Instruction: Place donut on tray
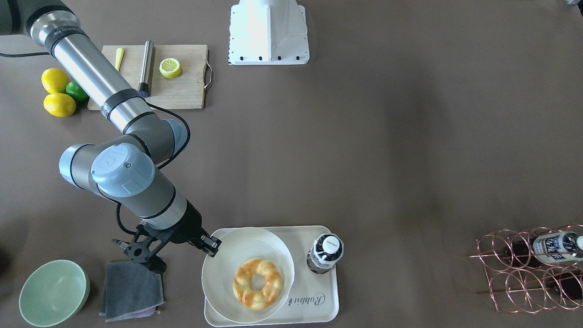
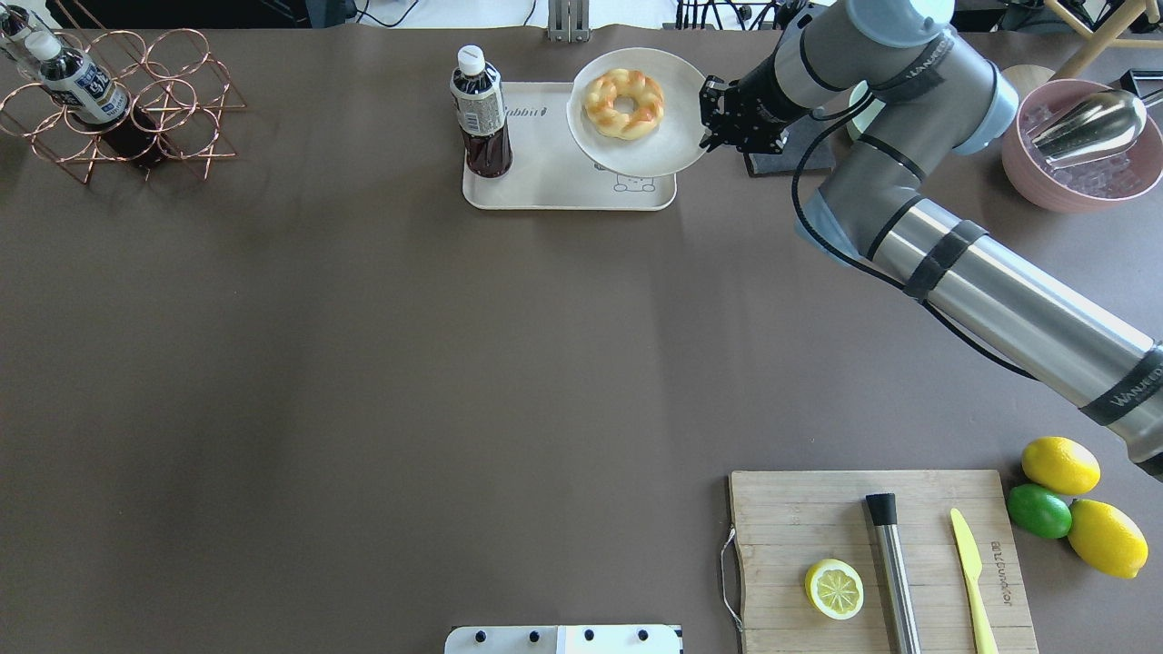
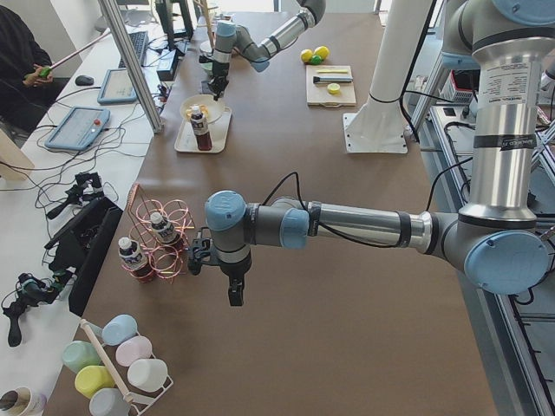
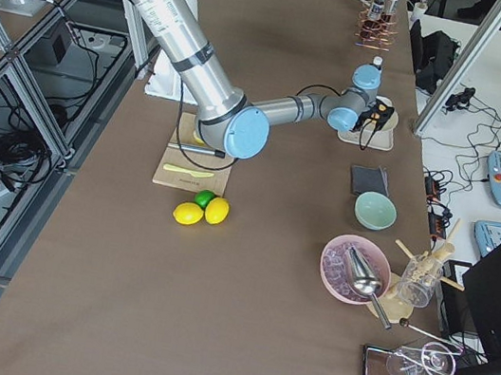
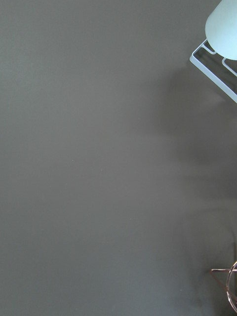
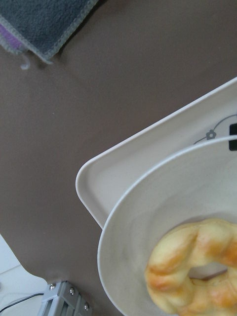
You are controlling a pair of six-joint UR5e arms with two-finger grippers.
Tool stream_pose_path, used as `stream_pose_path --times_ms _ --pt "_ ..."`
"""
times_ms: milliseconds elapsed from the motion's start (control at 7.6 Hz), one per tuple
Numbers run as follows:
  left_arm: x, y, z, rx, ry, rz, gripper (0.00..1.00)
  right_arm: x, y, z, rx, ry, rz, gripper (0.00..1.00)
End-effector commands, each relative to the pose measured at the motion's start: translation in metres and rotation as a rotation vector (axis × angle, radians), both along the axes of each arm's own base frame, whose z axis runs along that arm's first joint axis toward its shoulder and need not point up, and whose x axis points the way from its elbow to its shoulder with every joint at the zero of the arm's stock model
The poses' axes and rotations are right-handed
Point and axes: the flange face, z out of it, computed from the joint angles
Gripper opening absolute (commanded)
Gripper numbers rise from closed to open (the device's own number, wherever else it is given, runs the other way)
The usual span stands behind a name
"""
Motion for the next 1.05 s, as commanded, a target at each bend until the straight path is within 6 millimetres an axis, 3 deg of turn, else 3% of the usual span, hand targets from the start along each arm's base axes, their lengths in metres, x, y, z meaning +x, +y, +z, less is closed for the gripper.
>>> stream_pose_path --times_ms 0,132,263,395,921 --pt "0.0 0.001 0.001 -0.001 0.0 0.0 0.98 -0.016 0.004 -0.003 -0.017 0.001 -0.001 0.0" --pt "0.0 0.0 0.0 0.0 0.0 0.0 0.98 -0.02 0.007 -0.003 -0.014 0.0 -0.005 0.0" --pt "0.0 -0.001 -0.001 0.002 0.0 0.0 0.98 -0.026 0.01 -0.001 -0.005 0.011 0.003 0.99" --pt "0.0 0.0 0.0 0.001 0.0 0.0 0.98 -0.035 0.014 -0.001 0.015 0.031 0.035 0.99" --pt "0.0 -0.003 -0.003 0.007 -0.001 0.0 0.98 -0.031 0.015 -0.012 0.03 0.016 0.037 0.99"
